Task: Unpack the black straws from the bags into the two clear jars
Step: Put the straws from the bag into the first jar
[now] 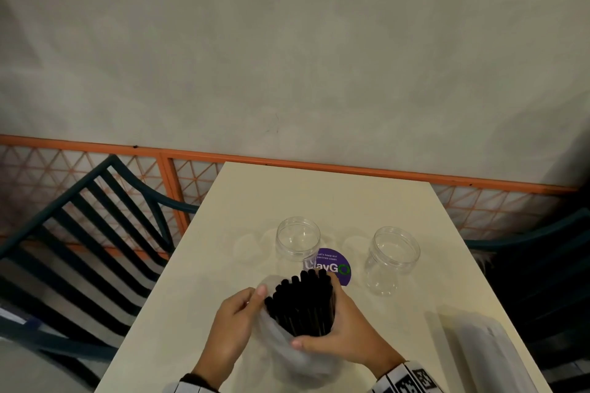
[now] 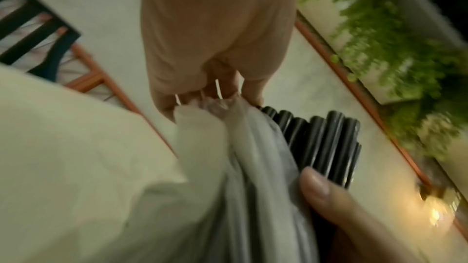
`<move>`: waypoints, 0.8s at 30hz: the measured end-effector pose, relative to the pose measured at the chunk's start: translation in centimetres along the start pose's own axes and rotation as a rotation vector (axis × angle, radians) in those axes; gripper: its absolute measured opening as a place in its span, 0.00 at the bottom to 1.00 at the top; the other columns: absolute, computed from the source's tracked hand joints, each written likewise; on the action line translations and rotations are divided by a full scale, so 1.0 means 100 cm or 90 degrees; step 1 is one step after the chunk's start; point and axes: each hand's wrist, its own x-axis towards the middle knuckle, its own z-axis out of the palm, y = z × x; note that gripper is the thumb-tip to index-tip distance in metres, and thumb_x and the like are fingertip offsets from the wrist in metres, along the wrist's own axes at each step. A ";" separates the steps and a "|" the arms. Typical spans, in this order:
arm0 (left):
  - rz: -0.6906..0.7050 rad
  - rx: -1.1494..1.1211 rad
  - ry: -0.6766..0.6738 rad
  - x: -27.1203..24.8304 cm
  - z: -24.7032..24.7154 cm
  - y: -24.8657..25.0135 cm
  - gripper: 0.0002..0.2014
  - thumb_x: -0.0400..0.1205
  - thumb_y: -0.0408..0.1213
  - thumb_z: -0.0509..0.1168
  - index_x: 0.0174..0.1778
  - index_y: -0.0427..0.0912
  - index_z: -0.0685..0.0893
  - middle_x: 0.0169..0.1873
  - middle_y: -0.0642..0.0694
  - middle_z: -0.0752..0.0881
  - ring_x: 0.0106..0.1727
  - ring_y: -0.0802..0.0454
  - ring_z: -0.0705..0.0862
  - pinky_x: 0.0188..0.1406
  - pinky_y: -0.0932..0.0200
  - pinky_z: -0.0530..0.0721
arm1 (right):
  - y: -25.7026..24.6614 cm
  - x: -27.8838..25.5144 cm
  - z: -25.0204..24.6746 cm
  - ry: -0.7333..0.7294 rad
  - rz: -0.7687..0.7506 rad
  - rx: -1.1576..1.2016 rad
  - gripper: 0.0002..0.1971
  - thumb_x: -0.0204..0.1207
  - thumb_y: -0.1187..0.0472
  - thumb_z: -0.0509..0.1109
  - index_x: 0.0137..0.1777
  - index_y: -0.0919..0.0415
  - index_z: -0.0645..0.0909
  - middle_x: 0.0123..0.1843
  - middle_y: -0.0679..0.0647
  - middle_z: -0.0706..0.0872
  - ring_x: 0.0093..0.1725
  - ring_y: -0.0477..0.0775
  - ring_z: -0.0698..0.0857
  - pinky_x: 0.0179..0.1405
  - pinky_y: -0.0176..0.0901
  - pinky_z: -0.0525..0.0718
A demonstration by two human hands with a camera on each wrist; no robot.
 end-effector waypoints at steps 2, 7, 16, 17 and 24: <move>-0.038 -0.087 -0.022 0.002 0.002 -0.010 0.27 0.73 0.57 0.65 0.31 0.30 0.79 0.28 0.35 0.79 0.36 0.46 0.77 0.42 0.50 0.73 | 0.006 -0.003 0.001 -0.010 0.014 0.002 0.50 0.52 0.48 0.86 0.72 0.44 0.61 0.68 0.37 0.77 0.69 0.35 0.75 0.70 0.33 0.72; -0.071 -0.232 -0.091 -0.002 0.006 -0.020 0.33 0.73 0.54 0.63 0.48 0.19 0.76 0.43 0.26 0.82 0.46 0.38 0.80 0.52 0.45 0.75 | 0.023 -0.009 0.001 -0.086 0.063 0.026 0.57 0.53 0.55 0.87 0.75 0.39 0.52 0.73 0.34 0.71 0.74 0.35 0.69 0.73 0.34 0.67; 0.066 0.057 -0.215 -0.005 -0.014 -0.013 0.46 0.57 0.56 0.79 0.70 0.66 0.66 0.65 0.62 0.76 0.58 0.56 0.83 0.51 0.60 0.85 | 0.032 0.000 -0.009 -0.064 0.116 -0.043 0.42 0.52 0.32 0.78 0.66 0.29 0.61 0.71 0.44 0.70 0.72 0.43 0.70 0.76 0.52 0.71; 0.072 0.082 -0.189 -0.005 -0.012 -0.014 0.43 0.56 0.53 0.80 0.67 0.65 0.70 0.64 0.59 0.78 0.54 0.55 0.85 0.48 0.61 0.85 | 0.028 0.000 -0.009 -0.066 0.129 -0.044 0.39 0.52 0.32 0.77 0.63 0.27 0.61 0.70 0.44 0.71 0.71 0.43 0.70 0.76 0.49 0.71; 0.082 0.032 0.041 0.002 0.001 -0.030 0.21 0.63 0.31 0.80 0.40 0.59 0.80 0.38 0.49 0.86 0.30 0.54 0.79 0.26 0.70 0.76 | 0.030 -0.009 -0.015 -0.221 0.159 -0.018 0.50 0.59 0.52 0.83 0.74 0.42 0.54 0.74 0.35 0.66 0.75 0.38 0.65 0.74 0.35 0.65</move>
